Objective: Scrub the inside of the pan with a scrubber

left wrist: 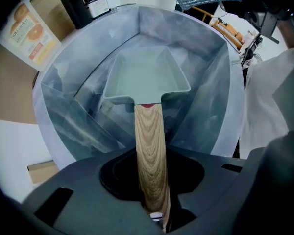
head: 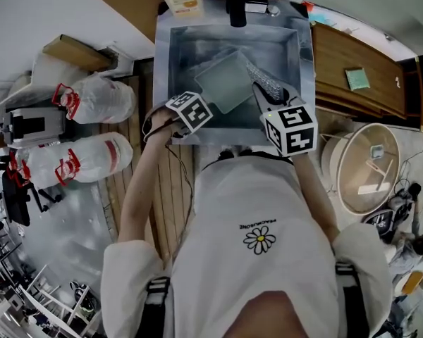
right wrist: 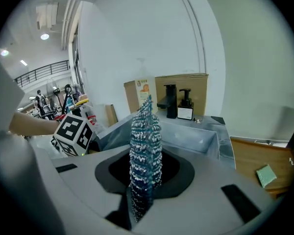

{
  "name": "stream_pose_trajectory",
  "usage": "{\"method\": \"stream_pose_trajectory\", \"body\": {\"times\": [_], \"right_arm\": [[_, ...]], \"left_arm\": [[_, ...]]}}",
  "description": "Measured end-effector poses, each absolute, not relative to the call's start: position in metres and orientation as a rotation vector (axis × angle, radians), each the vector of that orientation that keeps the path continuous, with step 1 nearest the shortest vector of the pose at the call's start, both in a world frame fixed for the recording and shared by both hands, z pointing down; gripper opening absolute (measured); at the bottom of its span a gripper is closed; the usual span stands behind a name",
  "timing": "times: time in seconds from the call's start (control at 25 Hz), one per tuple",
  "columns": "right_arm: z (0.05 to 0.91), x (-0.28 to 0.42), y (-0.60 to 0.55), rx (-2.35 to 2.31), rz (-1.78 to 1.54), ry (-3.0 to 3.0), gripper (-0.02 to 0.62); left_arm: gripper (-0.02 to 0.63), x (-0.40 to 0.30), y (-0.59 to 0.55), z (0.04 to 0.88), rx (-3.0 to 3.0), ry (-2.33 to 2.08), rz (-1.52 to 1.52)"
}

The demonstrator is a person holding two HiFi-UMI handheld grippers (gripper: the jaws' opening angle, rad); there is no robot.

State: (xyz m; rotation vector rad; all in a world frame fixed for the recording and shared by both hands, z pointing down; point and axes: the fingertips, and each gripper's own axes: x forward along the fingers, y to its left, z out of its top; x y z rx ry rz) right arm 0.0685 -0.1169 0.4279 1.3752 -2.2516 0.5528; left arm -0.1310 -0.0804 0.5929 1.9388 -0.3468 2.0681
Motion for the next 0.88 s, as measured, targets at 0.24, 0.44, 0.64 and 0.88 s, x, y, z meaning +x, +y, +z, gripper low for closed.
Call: {"method": "stream_pose_trajectory", "body": {"times": [0.24, 0.44, 0.64, 0.88], "right_arm": [[0.428, 0.082, -0.114, 1.423, 0.624, -2.243, 0.060], [0.429, 0.090, -0.113, 1.447, 0.643, -2.226, 0.060], [0.426, 0.097, -0.109, 1.476, 0.653, -2.218, 0.061], [0.429, 0.108, -0.103, 1.506, 0.657, -2.188, 0.060]], "left_arm": [[0.112, -0.106, -0.092, 0.595, 1.949, -0.338, 2.048], [0.112, -0.089, -0.100, 0.606, 1.959, -0.343, 2.042], [0.112, -0.084, -0.100, 0.625, 1.945, -0.359, 2.034], [0.112, -0.088, -0.097, 0.647, 1.904, -0.377, 2.047]]}}
